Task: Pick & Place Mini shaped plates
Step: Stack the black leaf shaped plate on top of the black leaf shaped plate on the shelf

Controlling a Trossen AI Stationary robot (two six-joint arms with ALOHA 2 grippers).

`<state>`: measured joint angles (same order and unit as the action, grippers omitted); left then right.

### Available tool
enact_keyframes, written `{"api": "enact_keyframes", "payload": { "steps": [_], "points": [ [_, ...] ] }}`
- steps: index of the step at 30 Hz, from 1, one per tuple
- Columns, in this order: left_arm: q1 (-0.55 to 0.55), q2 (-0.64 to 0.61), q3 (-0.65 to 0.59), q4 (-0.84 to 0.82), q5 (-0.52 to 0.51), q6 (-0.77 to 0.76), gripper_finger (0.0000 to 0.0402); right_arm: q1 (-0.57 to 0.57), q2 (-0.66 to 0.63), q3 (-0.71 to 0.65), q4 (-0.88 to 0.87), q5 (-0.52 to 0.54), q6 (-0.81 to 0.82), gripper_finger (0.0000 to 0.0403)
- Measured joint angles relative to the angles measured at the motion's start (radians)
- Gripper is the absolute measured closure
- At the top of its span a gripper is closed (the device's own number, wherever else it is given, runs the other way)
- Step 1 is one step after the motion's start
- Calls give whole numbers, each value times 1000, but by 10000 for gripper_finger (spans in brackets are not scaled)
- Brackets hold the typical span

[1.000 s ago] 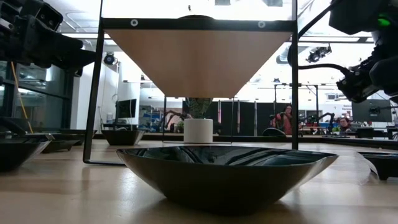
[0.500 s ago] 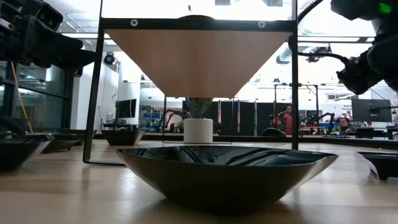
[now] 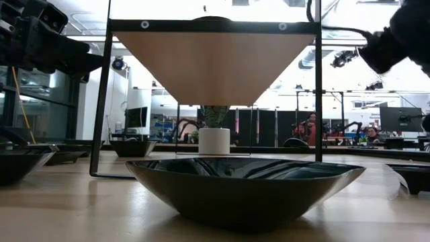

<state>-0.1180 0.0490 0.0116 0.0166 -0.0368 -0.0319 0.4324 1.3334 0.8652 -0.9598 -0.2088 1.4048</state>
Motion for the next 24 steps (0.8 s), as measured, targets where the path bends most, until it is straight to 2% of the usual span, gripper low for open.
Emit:
{"api": "enact_keyframes", "payload": {
  "steps": [12,24],
  "points": [
    [0,0,0,0,0,0,168,0,0,173,-165,62,-31,403],
    [0,0,0,0,0,0,168,0,0,228,-173,91,-36,403]
  ]
}}
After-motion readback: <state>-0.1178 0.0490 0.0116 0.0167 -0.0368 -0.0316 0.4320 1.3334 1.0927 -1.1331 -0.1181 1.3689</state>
